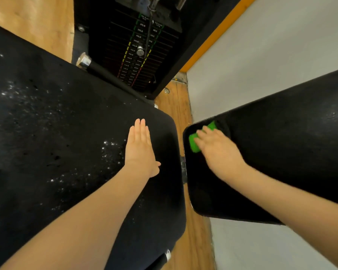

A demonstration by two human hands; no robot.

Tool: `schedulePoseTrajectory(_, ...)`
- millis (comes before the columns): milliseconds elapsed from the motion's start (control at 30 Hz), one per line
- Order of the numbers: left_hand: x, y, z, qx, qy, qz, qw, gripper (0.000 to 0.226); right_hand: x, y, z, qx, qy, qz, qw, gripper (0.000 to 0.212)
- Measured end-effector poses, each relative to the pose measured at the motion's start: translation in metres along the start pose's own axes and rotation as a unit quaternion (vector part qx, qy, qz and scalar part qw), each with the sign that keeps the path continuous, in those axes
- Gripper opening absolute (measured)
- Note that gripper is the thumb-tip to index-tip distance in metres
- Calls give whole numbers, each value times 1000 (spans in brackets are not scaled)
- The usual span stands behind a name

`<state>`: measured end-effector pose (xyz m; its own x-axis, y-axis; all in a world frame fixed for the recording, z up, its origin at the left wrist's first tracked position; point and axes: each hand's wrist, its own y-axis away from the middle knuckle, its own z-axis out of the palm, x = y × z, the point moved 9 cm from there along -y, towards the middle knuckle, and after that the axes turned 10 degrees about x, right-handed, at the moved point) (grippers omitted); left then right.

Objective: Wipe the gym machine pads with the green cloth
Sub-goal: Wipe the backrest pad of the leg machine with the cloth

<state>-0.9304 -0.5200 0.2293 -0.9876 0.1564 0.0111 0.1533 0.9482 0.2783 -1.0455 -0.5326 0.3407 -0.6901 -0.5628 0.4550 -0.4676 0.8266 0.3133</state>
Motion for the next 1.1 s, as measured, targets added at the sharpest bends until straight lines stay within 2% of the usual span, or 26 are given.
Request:
schedulePoseTrajectory(67, 1, 0, 3, -2, -8, -3, 1000, 105, 34, -25, -16, 22, 33, 62, 997, 49)
schedulePoseTrajectory(133, 1, 0, 4, -4, -9, -3, 1000, 105, 47, -26, -11, 6, 69, 89, 994, 50)
schedulePoseTrajectory(400, -1, -1, 1, 6, 3, 3, 1000, 104, 25, 16, 8, -18, 50, 68, 996, 55)
schedulePoseTrajectory(533, -1, -2, -1, 3, 5, 9, 1000, 104, -10, 57, 18, -68, 38, 21, 997, 53)
schedulePoseTrajectory(667, -3, -2, -1, 1, -12, 9, 1000, 104, -15, 35, 12, -16, -41, 40, 998, 47)
schedulePoseTrajectory(733, -4, -1, 0, 0, -15, 7, 1000, 104, -20, 17, 22, -5, -37, 27, 999, 47)
schedulePoseTrajectory(833, -4, -1, 3, -2, -22, 6, 1000, 105, -33, 28, 48, -27, 0, 23, 999, 50)
schedulePoseTrajectory(1000, -5, 0, 3, -3, -15, 12, 1000, 105, -72, 105, 72, -58, -30, -29, 997, 58)
schedulePoseTrajectory(1100, -4, 0, 5, -2, -9, 13, 1000, 106, -76, 128, 87, -125, -23, -32, 991, 63)
